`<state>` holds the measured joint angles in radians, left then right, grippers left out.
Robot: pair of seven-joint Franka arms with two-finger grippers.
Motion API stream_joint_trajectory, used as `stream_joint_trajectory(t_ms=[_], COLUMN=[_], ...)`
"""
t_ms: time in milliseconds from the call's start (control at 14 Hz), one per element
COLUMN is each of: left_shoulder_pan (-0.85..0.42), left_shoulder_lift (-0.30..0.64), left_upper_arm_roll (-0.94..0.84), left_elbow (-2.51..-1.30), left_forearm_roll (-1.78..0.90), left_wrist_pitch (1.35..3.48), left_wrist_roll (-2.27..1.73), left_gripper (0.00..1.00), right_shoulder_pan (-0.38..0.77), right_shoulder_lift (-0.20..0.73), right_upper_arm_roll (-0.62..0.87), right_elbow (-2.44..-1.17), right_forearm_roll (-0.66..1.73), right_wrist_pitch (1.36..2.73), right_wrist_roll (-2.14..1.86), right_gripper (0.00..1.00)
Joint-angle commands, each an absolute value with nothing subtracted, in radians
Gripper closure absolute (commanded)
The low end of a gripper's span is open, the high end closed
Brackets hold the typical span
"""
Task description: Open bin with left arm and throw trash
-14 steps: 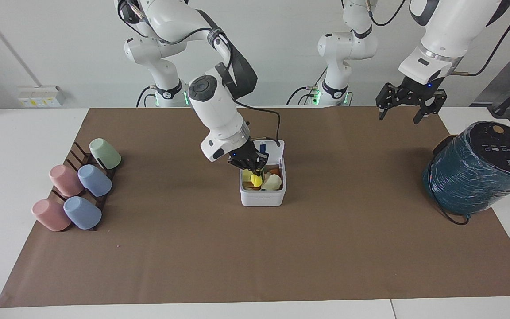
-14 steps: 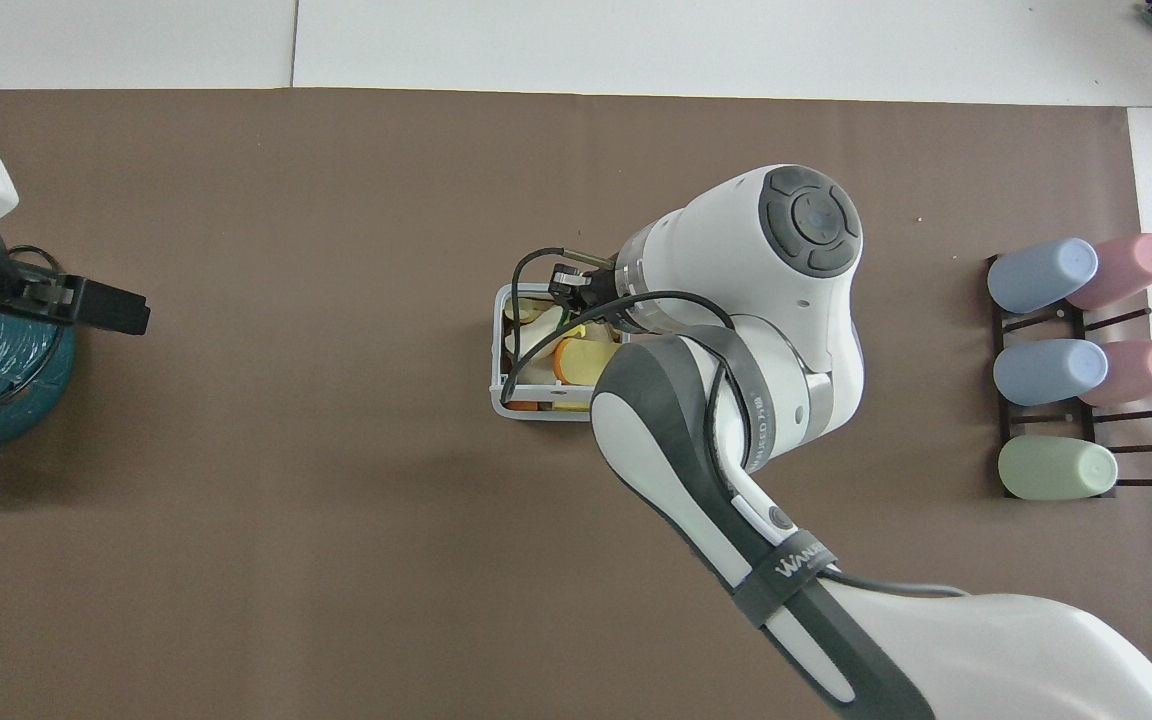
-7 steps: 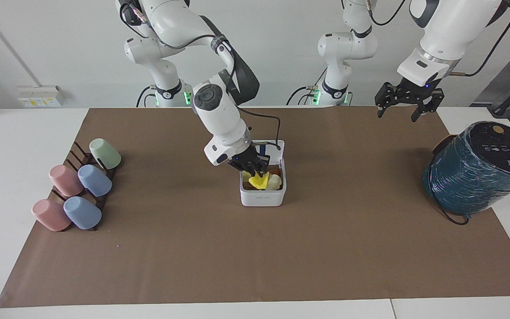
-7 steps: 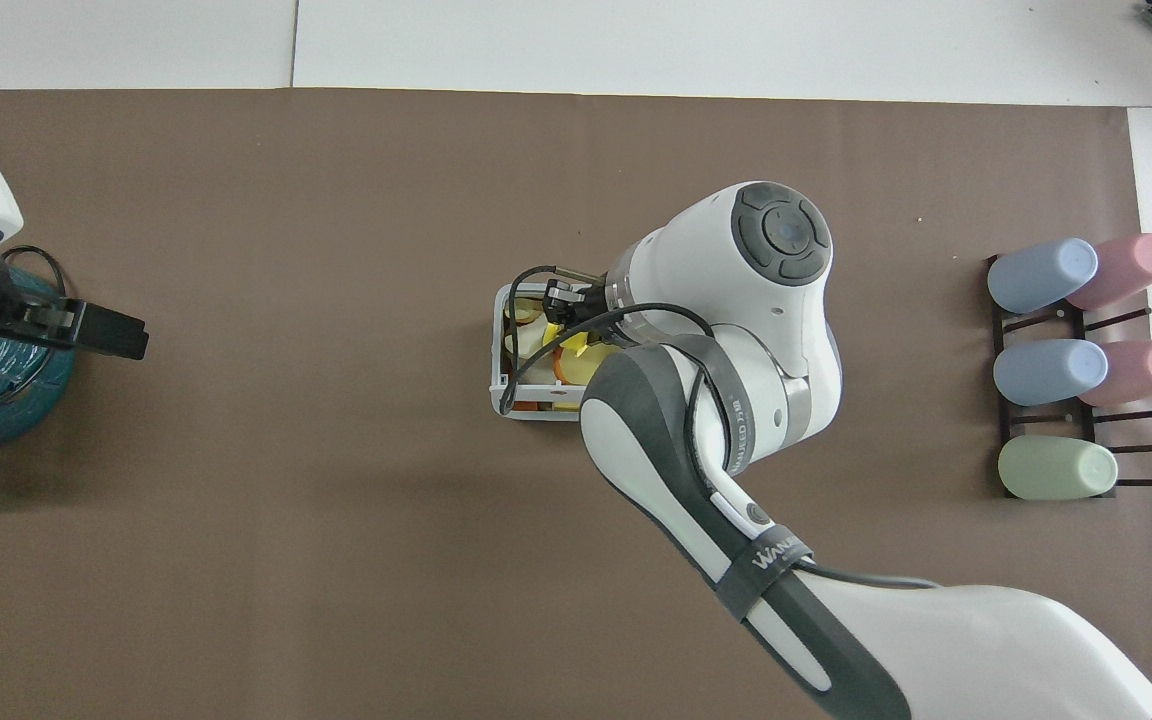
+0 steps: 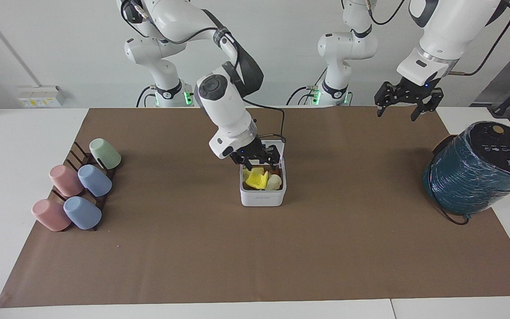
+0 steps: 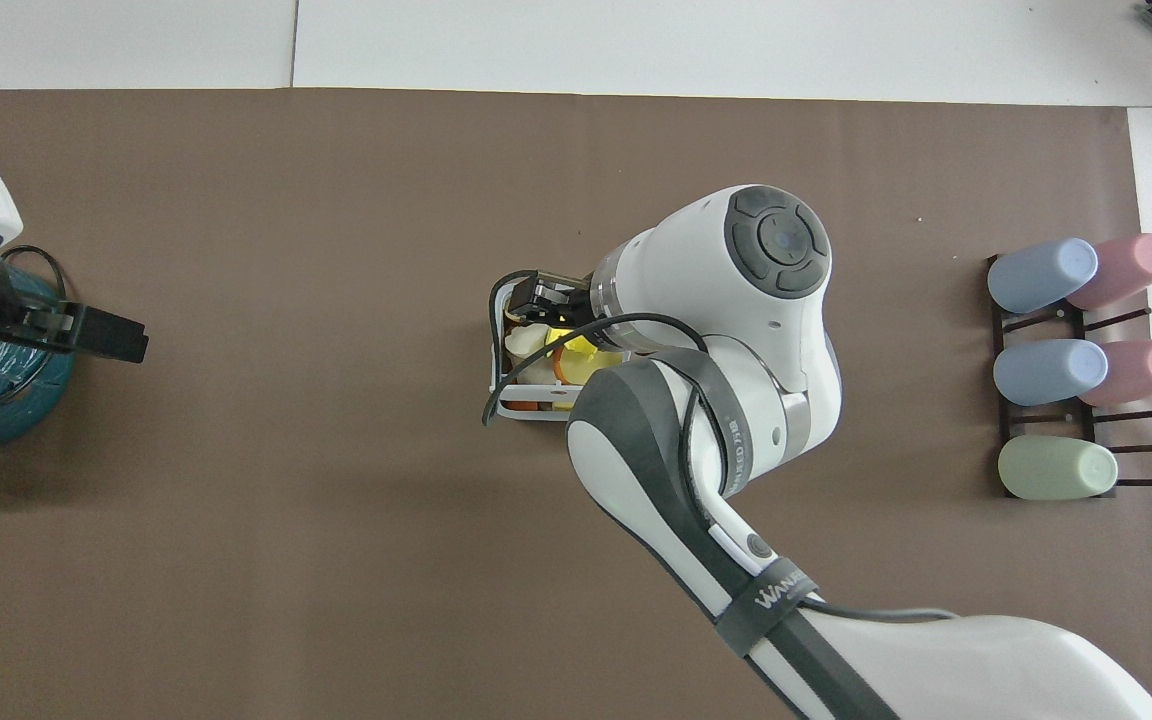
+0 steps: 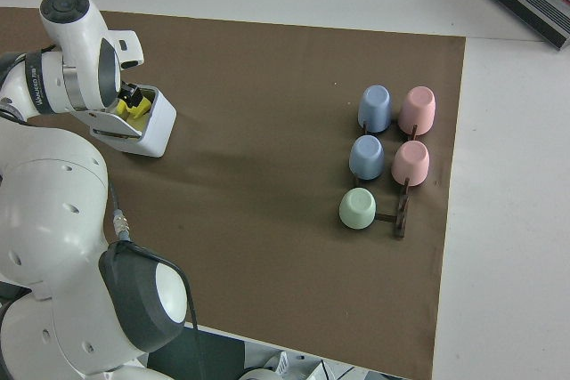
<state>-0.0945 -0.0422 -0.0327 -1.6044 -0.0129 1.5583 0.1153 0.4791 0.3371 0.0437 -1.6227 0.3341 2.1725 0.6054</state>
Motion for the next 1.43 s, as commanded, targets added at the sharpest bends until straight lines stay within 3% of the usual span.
stream_joint_trajectory(t_ms=[0,214,500,1357], left_shoulder_pan=[-0.086,-0.084,-0.084,-0.084], left_shoulder_lift=[-0.072,-0.072,-0.072,-0.072], left_upper_arm_roll=[-0.034,-0.034,-0.034,-0.034], left_elbow=[-1.638,-1.638,-1.638,-1.638], left_forearm_roll=[-0.017,-0.017,-0.015,-0.015], left_wrist_pitch=[1.565,1.565,1.566,1.562], left_wrist_roll=[0.117,0.117,0.115,0.117], left_gripper=[0.0,0.0,0.0,0.0], right_shoulder_pan=[0.477,0.456,0.336,-0.061], right_shoulder_lift=[0.287,0.253,0.221,0.019], right_upper_arm_roll=[0.043,0.029,0.031,0.008], right_elbow=[-1.631,-1.632,-1.64,-1.634], right_forearm_roll=[0.354,0.252,-0.009,-0.015], right_wrist_pitch=[2.149,2.151,2.122,1.774], right_wrist_roll=[0.632,0.617,0.505,0.088], right_gripper=[0.0,0.0,0.0,0.0])
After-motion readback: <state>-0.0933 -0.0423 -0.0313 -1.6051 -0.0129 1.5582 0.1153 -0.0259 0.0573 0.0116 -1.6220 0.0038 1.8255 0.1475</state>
